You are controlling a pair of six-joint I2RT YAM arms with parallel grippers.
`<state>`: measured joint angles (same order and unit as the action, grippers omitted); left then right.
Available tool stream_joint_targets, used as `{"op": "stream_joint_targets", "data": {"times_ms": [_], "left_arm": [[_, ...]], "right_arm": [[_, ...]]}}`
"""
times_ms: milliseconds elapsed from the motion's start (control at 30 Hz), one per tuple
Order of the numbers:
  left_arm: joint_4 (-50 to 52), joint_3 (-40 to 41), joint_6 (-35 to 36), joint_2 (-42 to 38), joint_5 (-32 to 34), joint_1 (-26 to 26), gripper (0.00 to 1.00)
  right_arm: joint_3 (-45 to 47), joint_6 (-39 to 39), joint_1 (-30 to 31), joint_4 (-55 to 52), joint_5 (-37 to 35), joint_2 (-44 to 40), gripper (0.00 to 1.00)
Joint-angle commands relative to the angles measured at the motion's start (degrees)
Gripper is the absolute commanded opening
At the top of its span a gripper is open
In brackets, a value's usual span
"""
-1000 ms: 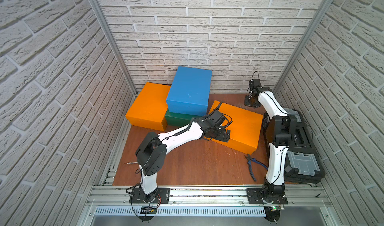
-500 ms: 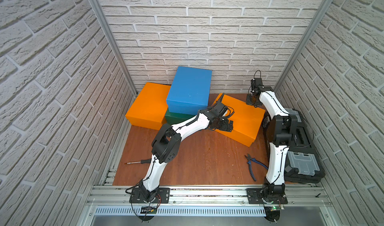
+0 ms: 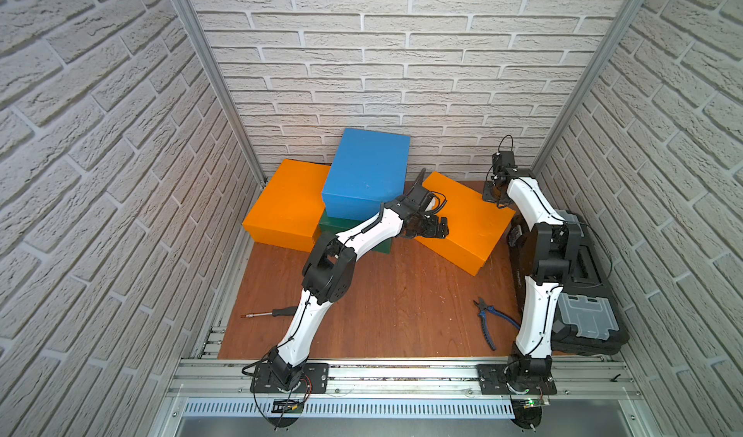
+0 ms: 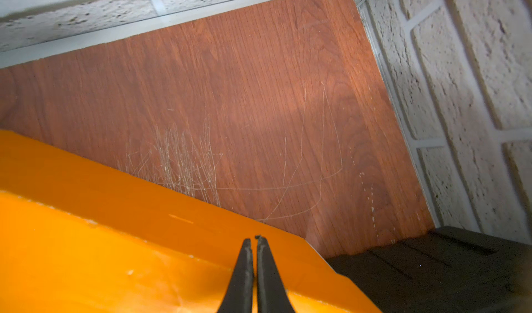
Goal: Stack the shoeboxes
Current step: Adjust the shoebox at the center of the board.
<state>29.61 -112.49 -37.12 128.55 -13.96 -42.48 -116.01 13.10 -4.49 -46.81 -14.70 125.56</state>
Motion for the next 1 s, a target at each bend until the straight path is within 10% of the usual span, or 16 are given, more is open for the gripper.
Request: {"op": "stream_joint_targets", "data": {"times_ms": [0,967], "left_arm": [[-2.1,-1.4,0.9,0.5,3.2,2.1,0.98],[-0.5,-5.9,3.6,1.1,1.7,5.4,0.98]], "right_arm": [[3.6,0.7,0.2,-5.5,4.6,-2.1,0.09],[35.3,4.3,-1.2,-4.3,23.5,-32.4,0.14]]}}
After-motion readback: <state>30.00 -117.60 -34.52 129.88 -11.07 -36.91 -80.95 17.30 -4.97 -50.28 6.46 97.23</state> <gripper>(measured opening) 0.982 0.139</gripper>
